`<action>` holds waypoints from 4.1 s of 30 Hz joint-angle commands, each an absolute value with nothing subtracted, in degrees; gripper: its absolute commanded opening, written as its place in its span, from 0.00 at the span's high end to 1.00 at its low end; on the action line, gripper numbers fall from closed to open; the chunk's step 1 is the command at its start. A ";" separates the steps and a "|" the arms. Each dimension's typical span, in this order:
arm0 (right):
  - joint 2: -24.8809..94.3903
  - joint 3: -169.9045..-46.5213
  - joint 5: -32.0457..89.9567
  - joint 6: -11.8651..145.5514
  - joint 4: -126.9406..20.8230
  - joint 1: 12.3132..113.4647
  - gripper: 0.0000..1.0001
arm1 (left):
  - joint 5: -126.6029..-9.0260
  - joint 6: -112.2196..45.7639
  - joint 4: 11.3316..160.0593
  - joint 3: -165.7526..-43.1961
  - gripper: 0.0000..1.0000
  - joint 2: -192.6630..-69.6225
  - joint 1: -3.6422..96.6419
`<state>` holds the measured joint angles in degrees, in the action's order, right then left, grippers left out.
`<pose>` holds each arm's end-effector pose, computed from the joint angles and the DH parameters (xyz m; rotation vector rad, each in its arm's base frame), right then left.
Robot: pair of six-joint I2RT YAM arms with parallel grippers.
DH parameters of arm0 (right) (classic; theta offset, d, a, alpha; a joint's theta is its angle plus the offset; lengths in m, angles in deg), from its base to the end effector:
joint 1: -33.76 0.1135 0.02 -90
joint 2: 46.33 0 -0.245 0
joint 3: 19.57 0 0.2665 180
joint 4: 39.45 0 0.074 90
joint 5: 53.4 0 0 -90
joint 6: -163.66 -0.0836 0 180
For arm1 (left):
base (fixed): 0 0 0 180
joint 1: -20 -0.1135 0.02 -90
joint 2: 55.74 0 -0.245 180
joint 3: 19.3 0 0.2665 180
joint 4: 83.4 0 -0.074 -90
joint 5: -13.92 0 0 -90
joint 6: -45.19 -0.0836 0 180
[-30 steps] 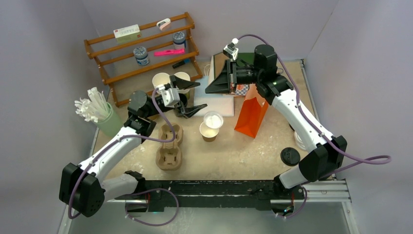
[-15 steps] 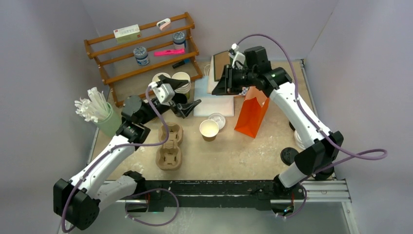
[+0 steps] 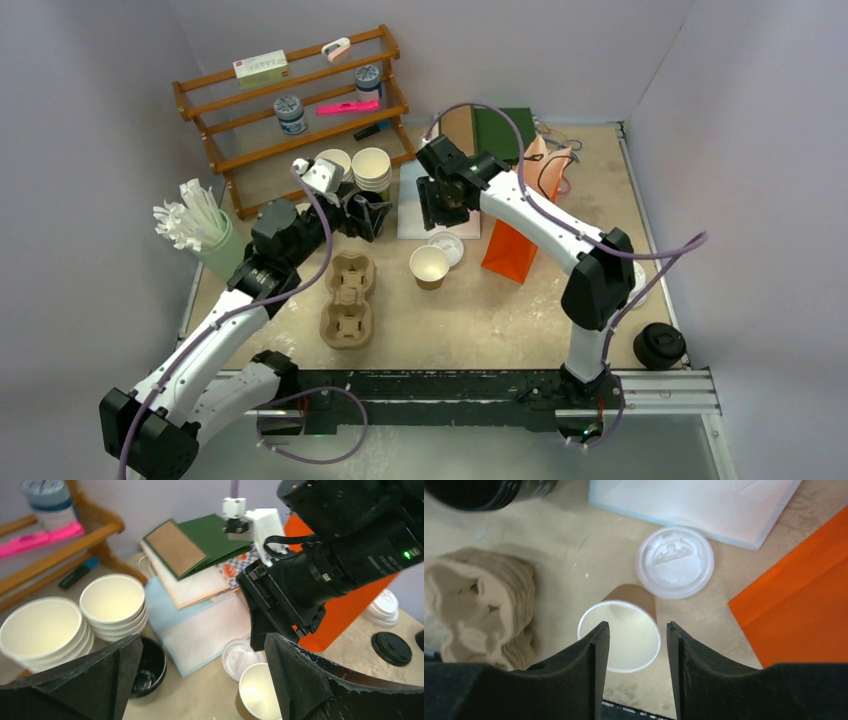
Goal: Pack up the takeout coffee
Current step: Adjust the coffee cup at the center of the board, then close the cup lid on the coffee cup.
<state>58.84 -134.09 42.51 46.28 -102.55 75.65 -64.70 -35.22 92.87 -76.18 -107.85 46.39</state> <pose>0.3333 0.2874 0.2665 -0.2782 2.5255 0.3647 0.2534 -0.1441 0.3318 0.3898 1.5411 -0.6473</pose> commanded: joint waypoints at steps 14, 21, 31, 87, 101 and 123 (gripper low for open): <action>56.94 -120.34 45.97 36.08 -92.95 76.94 0.50 | -74.48 -32.41 72.37 -82.97 0.00 -109.35 46.54; 52.93 -116.40 46.19 35.07 -92.58 76.94 0.50 | -71.45 -32.33 73.48 -82.84 0.00 -110.97 46.54; 53.60 -114.65 36.72 36.26 -88.42 77.05 0.57 | -69.57 -32.50 73.66 -82.14 0.00 -111.72 46.54; 75.19 -128.92 57.20 14.51 -88.98 74.37 0.56 | -61.37 -28.97 64.68 -83.12 0.21 -116.15 46.54; 72.41 -132.64 56.94 17.34 -91.80 74.34 0.92 | -61.41 -28.64 65.50 -82.28 0.20 -115.46 46.54; 46.64 -126.44 13.46 34.90 -79.12 63.28 1.00 | -50.98 -41.82 90.72 -74.20 0.14 -106.96 46.54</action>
<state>53.59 -129.53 30.60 31.92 -84.12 67.06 -58.93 -35.16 73.68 -78.78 -111.61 46.39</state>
